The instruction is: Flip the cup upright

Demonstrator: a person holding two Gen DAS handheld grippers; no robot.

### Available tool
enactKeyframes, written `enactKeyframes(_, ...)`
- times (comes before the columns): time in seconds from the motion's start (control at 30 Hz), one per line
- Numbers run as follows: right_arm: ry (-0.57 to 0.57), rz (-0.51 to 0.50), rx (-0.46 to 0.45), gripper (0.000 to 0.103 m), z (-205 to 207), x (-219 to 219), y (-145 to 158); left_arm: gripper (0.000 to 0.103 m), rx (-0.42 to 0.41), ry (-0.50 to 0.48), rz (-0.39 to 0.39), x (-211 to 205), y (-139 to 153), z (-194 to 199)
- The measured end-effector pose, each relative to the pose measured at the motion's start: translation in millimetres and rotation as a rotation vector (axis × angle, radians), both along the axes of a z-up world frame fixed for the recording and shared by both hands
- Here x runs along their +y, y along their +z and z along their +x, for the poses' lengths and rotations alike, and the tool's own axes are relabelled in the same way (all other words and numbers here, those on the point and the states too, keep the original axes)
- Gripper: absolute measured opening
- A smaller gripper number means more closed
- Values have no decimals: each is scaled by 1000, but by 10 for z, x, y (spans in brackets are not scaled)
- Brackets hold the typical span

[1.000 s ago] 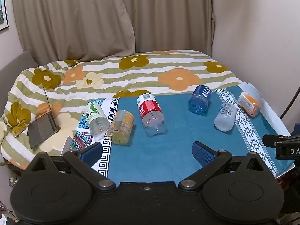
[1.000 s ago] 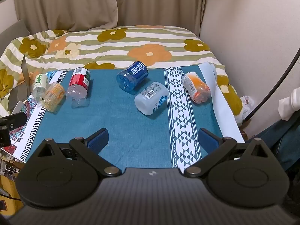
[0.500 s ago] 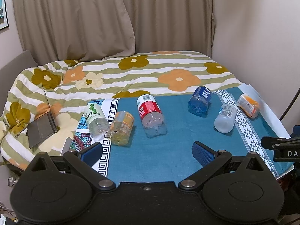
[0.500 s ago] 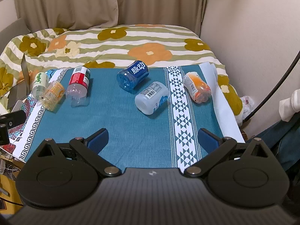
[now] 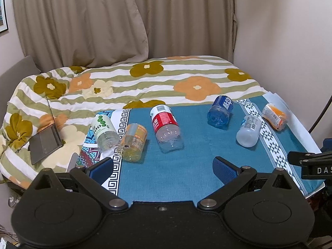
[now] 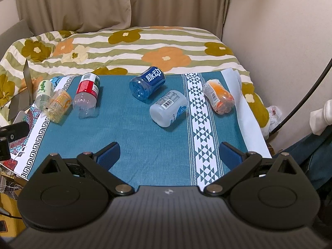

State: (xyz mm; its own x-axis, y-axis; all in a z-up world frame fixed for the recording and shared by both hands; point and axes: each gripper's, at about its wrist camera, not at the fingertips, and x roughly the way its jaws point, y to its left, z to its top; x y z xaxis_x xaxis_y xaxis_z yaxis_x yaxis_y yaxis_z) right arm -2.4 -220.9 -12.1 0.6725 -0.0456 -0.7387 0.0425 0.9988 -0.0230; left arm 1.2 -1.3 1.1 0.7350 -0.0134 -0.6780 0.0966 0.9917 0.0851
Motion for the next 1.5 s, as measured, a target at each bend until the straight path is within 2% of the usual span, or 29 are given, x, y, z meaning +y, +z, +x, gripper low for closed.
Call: enactKeyframes(1.5,2,3,-7,103,0,21,19,103,-6,0,-8,11,26,7)
